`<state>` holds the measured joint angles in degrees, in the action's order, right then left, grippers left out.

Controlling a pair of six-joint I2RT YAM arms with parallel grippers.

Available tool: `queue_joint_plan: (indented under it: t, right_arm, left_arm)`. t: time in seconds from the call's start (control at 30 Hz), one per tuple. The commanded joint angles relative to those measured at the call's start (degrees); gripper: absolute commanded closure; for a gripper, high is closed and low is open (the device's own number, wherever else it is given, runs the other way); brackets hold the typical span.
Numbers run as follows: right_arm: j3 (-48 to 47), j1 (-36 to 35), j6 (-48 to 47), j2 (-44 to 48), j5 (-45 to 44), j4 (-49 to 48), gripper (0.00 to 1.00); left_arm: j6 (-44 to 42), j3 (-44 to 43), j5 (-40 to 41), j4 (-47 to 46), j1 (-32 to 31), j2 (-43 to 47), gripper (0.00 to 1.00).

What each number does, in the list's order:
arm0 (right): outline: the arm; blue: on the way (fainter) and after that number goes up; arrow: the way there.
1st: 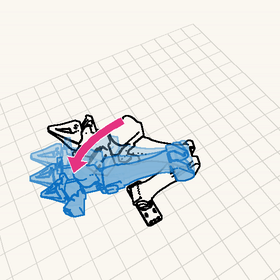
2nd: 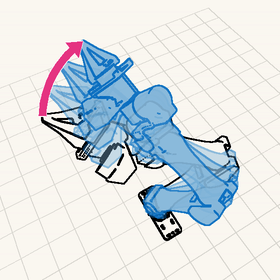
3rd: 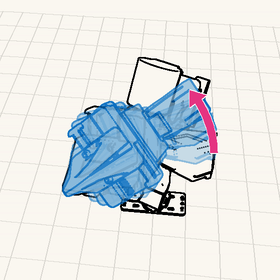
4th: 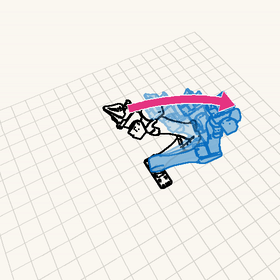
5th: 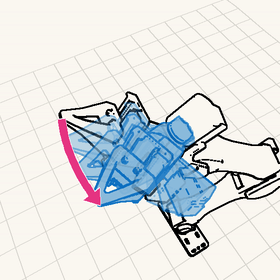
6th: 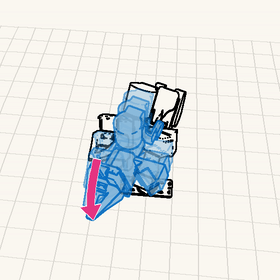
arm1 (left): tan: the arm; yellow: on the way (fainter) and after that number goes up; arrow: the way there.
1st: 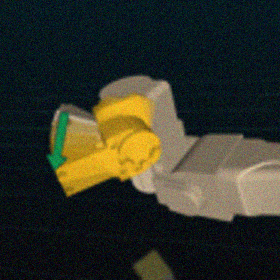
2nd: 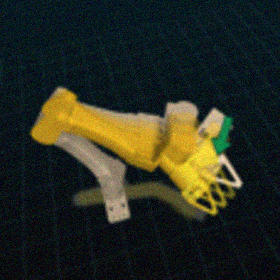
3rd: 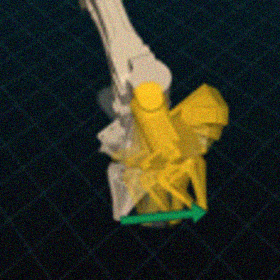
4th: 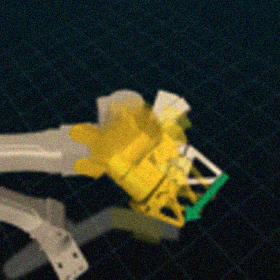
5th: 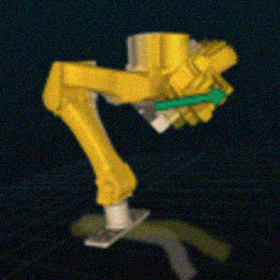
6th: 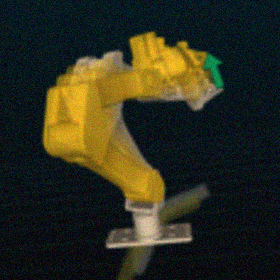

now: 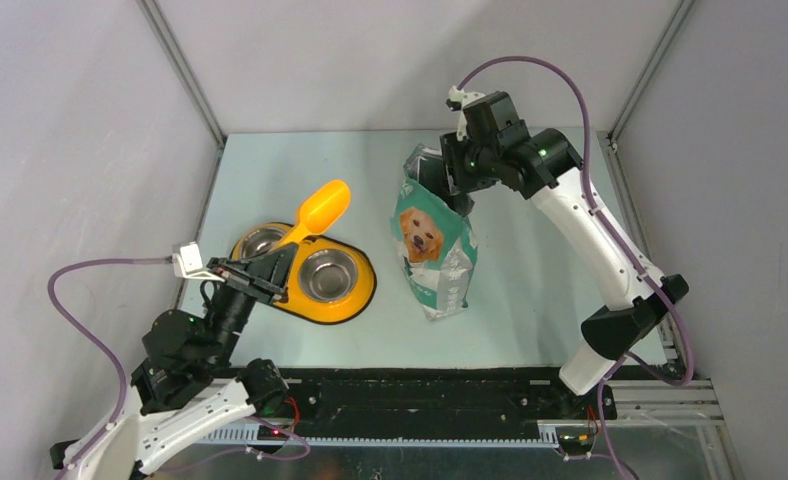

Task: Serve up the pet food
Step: Collect the pet food from the pet food bag.

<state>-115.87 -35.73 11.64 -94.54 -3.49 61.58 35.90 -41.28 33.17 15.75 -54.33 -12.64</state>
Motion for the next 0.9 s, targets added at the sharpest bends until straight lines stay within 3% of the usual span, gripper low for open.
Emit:
queue_joint_plan:
  t: [0.0, 0.07, 0.5, 0.73, 0.8, 0.87]
  right_arm:
    - [-2.3, -1.7, -1.8, -0.6, -3.2, 5.4, 0.82]
    - [-2.3, -2.0, -1.9, -0.3, -4.6, 5.4, 1.0]
    - [-20.3, 3.6, -5.8, -0.3, -30.3, 9.4, 1.0]
    - [-22.8, 4.1, -9.0, 0.9, -33.4, 6.6, 1.0]
    - [-22.7, 3.6, -9.5, 0.7, -32.0, 6.4, 1.0]
    - [-21.3, 2.7, -8.5, 0.3, -24.8, 6.5, 1.0]
  left_arm:
    - [-2.4, 1.1, 3.3, -1.7, 0.3, 1.0, 1.0]
    - [-3.4, 1.2, 3.0, -2.7, 0.3, 0.8, 1.0]
    - [-7.3, -1.1, 0.4, -6.6, 0.4, -6.5, 1.0]
    - [-7.8, -1.8, 0.4, -7.8, 0.4, -8.2, 1.0]
    - [-7.6, -1.7, 0.5, -7.9, 0.3, -8.3, 1.0]
    - [-7.1, -1.6, 0.4, -7.9, 0.4, -8.4, 1.0]
